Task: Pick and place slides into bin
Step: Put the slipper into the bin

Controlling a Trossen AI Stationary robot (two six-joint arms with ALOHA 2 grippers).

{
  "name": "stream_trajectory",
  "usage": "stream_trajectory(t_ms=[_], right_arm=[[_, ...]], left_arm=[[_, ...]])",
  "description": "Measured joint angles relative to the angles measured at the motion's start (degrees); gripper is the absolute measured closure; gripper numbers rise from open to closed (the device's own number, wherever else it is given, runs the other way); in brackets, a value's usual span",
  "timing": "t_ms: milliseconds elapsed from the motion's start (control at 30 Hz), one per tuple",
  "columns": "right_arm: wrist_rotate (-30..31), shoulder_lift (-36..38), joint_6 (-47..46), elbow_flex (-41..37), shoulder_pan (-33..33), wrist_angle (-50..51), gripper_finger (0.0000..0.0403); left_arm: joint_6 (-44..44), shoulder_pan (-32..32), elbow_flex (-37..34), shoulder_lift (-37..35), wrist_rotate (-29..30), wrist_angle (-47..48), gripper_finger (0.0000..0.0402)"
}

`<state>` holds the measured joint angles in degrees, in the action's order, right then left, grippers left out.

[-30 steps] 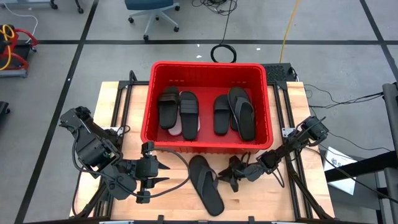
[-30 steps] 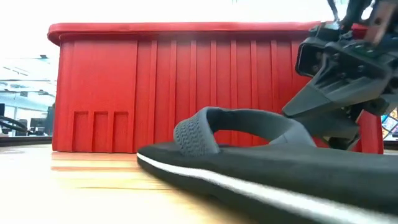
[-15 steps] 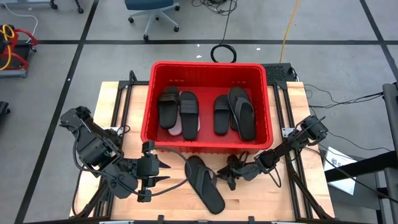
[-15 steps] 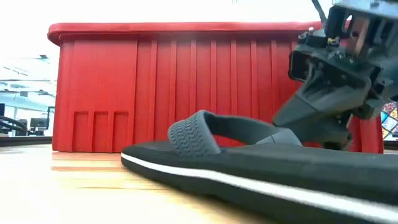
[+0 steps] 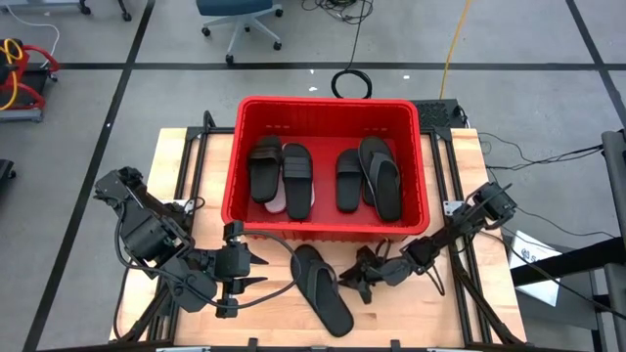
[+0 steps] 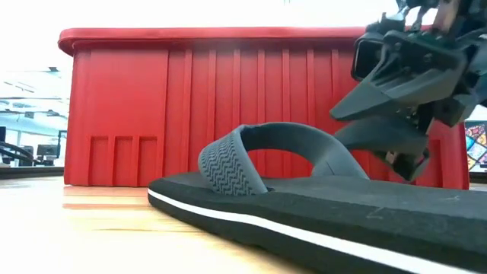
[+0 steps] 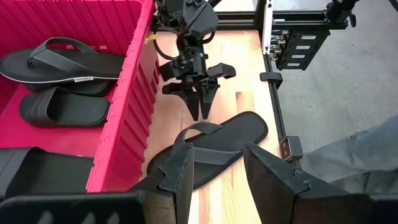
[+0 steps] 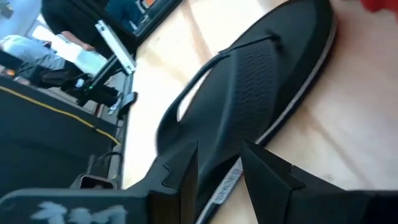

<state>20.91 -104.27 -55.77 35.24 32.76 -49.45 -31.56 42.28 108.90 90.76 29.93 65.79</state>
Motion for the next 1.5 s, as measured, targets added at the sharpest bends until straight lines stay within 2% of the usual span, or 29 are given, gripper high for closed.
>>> stream_trajectory(t_ms=[300,533,733,1033,1500], right_arm=[[0.17,0.0,1.12,0.3,0.35,1.43,0.0287],[0.35,-0.02,4.26,5.51,1.12,9.84,0.0287],[3.4,-0.02,2.36,5.81,1.07,12.4,0.0287],[6.57,-0.02,0.9,5.79,0.4,13.29,0.0287],[6.14,-0.82,0.94,5.84,-0.19,12.88,0.0287]], left_arm=[[0.03,0.0,0.02,0.0,-0.04,0.01,0.0263],[0.01,0.0,0.0,0.0,-0.04,0.01,0.0263],[0.01,0.0,0.0,0.0,-0.13,0.01,0.0263],[0.19,0.0,0.0,0.0,-0.13,0.0,0.0263],[0.34,0.0,0.0,0.0,-0.13,-0.01,0.0263]])
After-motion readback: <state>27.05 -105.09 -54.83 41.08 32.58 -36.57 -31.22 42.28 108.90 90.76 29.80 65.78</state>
